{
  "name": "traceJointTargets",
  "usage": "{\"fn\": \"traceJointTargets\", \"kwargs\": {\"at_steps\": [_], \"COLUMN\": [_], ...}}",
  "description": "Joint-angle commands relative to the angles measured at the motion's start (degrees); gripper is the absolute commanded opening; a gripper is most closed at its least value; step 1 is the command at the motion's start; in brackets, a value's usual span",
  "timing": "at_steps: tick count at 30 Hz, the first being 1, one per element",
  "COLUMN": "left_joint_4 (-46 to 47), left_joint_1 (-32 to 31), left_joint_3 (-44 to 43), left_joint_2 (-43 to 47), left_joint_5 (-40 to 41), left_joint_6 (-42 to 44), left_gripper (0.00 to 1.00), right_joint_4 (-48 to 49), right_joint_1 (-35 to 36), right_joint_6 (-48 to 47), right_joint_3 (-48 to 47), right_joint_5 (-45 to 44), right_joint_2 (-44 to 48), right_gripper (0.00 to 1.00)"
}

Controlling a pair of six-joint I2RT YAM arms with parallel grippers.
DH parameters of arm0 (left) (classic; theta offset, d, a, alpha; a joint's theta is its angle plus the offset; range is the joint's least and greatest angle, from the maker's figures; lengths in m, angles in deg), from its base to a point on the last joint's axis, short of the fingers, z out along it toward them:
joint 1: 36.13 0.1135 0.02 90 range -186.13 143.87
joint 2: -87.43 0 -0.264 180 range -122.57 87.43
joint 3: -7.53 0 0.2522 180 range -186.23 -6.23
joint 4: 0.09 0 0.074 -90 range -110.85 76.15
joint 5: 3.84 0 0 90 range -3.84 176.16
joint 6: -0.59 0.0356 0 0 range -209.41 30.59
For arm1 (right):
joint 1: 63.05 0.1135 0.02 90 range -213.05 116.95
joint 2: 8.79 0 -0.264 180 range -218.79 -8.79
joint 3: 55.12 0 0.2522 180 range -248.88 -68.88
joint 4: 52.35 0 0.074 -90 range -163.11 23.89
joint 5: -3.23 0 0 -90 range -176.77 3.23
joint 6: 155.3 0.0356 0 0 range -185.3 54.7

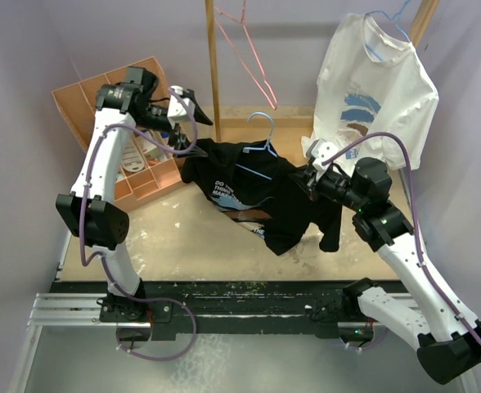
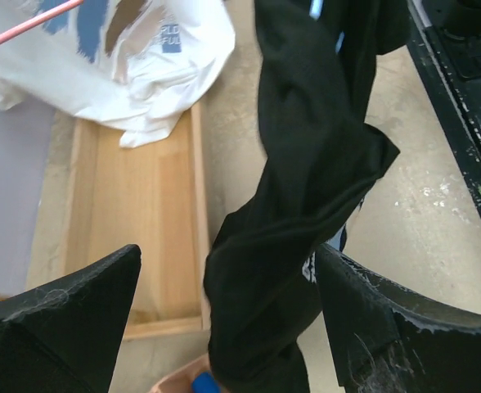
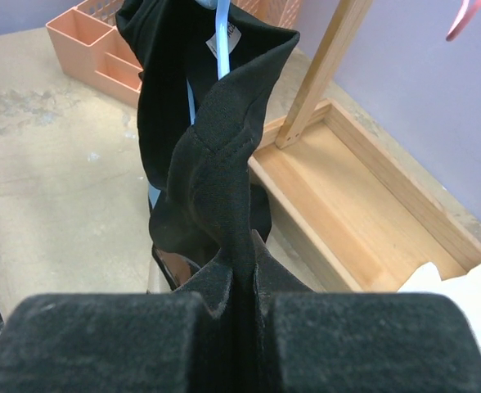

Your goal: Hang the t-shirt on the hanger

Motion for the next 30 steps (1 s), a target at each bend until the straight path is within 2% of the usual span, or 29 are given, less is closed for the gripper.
{"fn": "traceJointTargets", "kwargs": {"at_steps": [1,7,11,14,18,24,30], "left_joint_4": [0.8,-0.6,-1.5,-1.9,1.0,2.4,-0.9], "left_joint_1": [-3.2,-6.9,-7.5,-7.7,-7.7,-5.9,-3.2], "left_joint_3": [3.1,5.9,6.4,6.4,5.5,4.4,1.8], "left_joint_2": [3.9,3.8,3.0,2.9,3.1,5.2,5.6], "left_joint_5": [0.3,2.7,2.7,2.2,1.8,0.5,-0.6], "left_joint_6": [3.3,5.1,5.3,5.3,1.3,-0.1,1.5], "left_gripper": [0.89,0.85,0.68,0.48,0.01,0.0,0.0], "right_joint_4": [2.6,3.0,3.1,3.5,3.2,-1.6,-5.4], "right_joint_1": [0.0,-0.1,0.0,0.0,-0.1,-0.1,-0.1], "right_joint_6": [-0.2,-0.2,-0.2,0.1,0.1,-0.7,-1.1], "right_joint_3": [-3.1,-2.8,-2.8,-2.8,-2.8,-2.7,-2.6], "right_joint_5": [2.1,2.5,2.8,2.8,2.2,-3.1,-7.3], "right_joint_2": [0.5,0.7,1.0,1.4,1.4,1.5,1.5], "right_gripper": [0.0,0.0,0.0,0.0,0.0,0.0,0.08]}}
